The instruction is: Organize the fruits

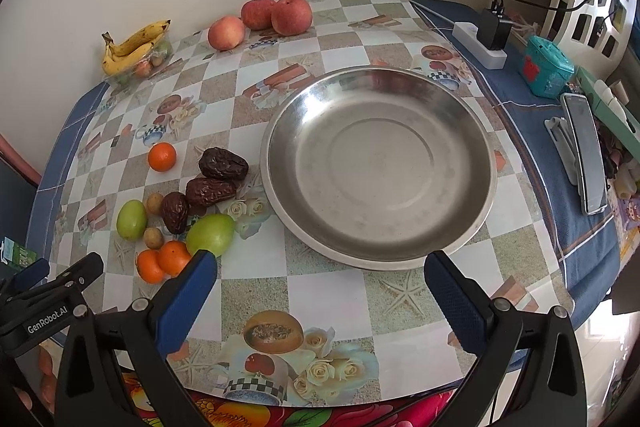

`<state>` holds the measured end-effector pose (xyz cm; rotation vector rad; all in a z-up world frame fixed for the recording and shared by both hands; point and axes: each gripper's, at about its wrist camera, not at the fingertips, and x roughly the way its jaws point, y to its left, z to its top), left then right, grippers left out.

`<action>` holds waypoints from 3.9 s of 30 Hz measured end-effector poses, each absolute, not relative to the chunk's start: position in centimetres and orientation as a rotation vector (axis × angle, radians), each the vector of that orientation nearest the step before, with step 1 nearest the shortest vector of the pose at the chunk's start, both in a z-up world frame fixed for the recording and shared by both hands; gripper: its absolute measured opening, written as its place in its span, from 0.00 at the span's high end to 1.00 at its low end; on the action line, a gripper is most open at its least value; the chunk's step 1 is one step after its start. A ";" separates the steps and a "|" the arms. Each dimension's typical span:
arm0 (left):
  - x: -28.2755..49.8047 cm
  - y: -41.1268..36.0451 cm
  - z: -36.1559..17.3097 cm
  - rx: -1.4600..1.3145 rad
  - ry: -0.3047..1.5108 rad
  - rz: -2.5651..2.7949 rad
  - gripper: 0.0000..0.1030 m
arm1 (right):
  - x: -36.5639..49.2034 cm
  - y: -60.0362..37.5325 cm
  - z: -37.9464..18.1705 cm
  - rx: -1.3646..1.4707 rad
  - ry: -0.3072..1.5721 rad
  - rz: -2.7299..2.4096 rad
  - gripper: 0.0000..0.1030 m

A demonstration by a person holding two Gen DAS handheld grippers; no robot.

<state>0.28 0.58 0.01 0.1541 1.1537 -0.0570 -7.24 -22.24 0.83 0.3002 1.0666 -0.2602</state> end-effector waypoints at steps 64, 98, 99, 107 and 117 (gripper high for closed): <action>4.9 2.1 -1.8 -0.131 1.190 -0.116 0.01 | -2.0 -18.5 -1.3 0.272 1.096 -0.074 0.09; 4.5 2.8 -7.0 -0.344 1.446 -0.126 0.22 | 1.6 -16.5 -7.1 0.435 1.275 0.106 0.53; 4.5 2.9 -7.1 -0.353 1.450 -0.124 0.22 | 1.5 -16.6 -7.0 0.435 1.276 0.102 0.53; 3.8 2.8 -7.6 -0.419 1.502 -0.170 0.49 | -0.1 -18.3 -5.9 0.474 1.263 0.047 0.53; 3.3 3.3 -7.5 -0.490 1.489 -0.178 0.65 | -1.2 -19.5 -5.8 0.533 1.270 0.022 0.53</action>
